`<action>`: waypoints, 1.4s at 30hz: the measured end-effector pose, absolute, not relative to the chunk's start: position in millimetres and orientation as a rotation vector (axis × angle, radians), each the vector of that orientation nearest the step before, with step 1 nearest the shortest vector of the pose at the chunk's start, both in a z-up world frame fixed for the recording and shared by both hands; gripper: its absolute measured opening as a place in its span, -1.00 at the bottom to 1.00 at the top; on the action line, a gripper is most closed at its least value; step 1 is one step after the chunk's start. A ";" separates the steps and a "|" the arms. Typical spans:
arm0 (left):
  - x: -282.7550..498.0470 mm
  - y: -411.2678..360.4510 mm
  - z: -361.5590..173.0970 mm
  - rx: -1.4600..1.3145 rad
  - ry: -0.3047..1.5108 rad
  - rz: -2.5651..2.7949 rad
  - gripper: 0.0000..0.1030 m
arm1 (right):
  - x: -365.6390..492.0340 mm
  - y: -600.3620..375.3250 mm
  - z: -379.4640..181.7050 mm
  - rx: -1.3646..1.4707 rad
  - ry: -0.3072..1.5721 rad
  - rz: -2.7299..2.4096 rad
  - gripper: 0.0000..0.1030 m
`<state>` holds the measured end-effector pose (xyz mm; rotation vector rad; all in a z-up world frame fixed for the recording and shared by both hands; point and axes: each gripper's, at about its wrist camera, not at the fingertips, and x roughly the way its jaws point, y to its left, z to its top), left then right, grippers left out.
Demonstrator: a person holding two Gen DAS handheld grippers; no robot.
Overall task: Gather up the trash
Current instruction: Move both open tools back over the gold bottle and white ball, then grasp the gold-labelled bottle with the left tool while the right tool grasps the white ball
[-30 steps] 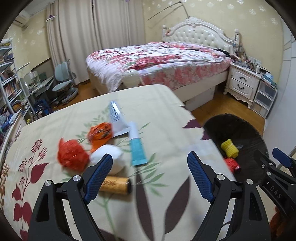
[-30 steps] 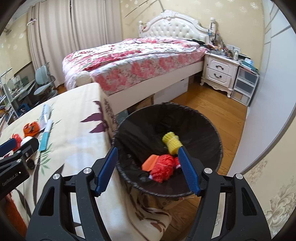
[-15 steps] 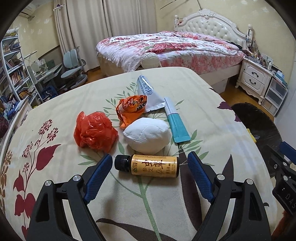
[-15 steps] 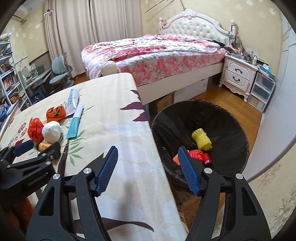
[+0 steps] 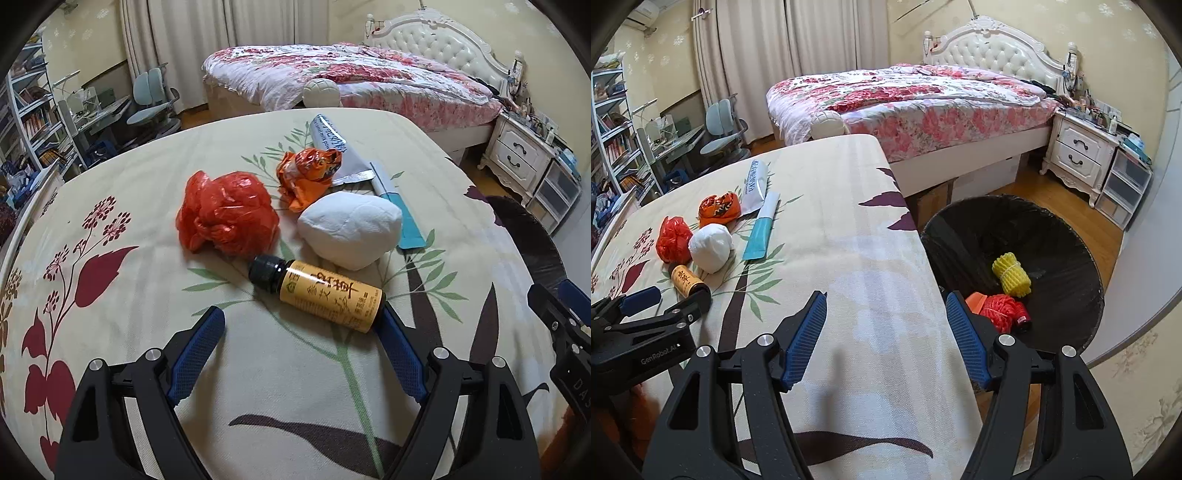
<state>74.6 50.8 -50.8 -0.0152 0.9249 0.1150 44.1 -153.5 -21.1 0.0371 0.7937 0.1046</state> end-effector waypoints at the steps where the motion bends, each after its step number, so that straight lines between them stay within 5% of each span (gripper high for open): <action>1: 71.9 53.9 -51.3 -0.018 0.927 0.119 0.61 | 43.9 -152.6 -21.4 0.036 0.794 0.107 0.28; 42: 92.3 66.8 -48.4 -0.108 0.934 0.168 0.61 | 44.5 -133.5 -25.3 0.019 0.809 0.155 0.28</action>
